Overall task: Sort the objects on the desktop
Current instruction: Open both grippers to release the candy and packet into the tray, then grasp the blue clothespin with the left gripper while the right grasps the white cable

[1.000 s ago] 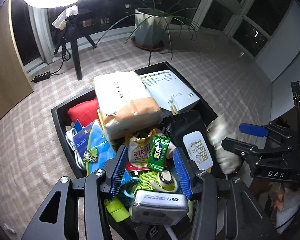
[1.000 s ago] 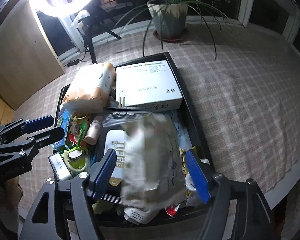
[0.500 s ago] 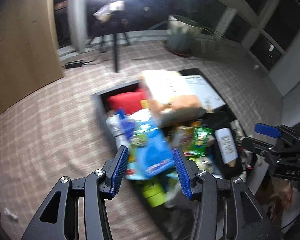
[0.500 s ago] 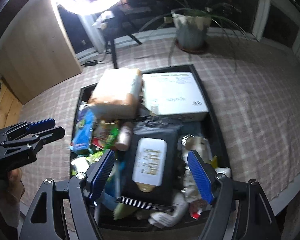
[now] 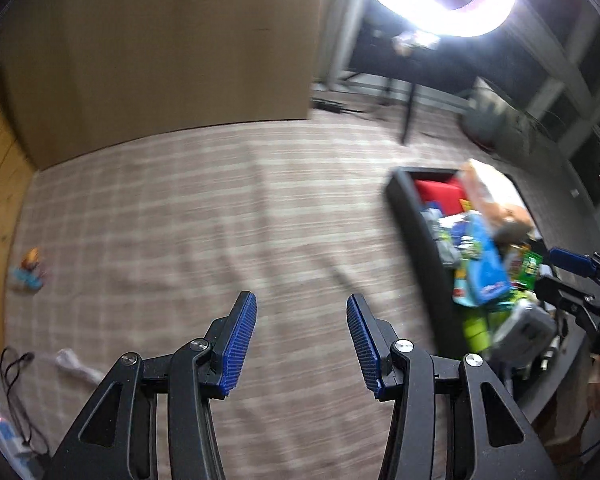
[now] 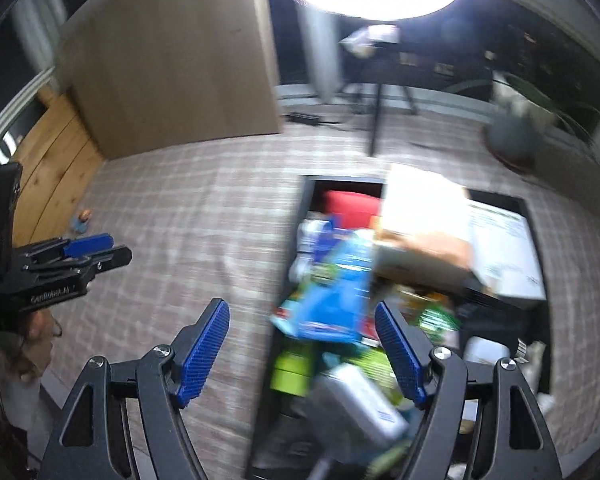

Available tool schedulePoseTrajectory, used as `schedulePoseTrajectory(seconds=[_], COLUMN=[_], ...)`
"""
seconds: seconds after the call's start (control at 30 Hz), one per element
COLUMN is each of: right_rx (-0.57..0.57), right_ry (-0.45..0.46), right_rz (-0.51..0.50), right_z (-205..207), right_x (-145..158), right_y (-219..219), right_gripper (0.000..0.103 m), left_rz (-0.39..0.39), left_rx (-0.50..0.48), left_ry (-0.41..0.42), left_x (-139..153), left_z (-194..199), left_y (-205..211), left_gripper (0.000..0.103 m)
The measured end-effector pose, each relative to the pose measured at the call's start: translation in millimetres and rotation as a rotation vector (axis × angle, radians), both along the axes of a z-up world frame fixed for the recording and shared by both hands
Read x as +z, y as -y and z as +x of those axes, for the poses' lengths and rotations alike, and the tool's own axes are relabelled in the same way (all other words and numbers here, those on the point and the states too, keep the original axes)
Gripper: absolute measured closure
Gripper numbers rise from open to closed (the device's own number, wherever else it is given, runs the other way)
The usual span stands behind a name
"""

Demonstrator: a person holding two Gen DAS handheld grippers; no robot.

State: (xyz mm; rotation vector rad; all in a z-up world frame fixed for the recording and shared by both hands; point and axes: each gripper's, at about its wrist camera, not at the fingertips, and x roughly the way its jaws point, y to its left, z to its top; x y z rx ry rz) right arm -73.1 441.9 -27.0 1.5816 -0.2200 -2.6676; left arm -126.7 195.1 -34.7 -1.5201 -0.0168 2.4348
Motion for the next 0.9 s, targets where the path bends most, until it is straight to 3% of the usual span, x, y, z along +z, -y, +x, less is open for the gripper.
schedulePoseTrajectory(seconds=[0.57, 0.9], right_rx=[0.404, 0.6], right_ry=[0.051, 0.114], right_rz=[-0.004, 0.021], right_z=[-78, -115], right_x=[-40, -84], right_y=[231, 349], right_gripper=[0.033, 0.042], left_rz=[-0.042, -0.005], left_rx=[0.307, 0.413], left_ry=[0.027, 0.061], left_x=[-28, -52], left_z=[-5, -31], left_y=[237, 336], left_gripper=[0.052, 0.052])
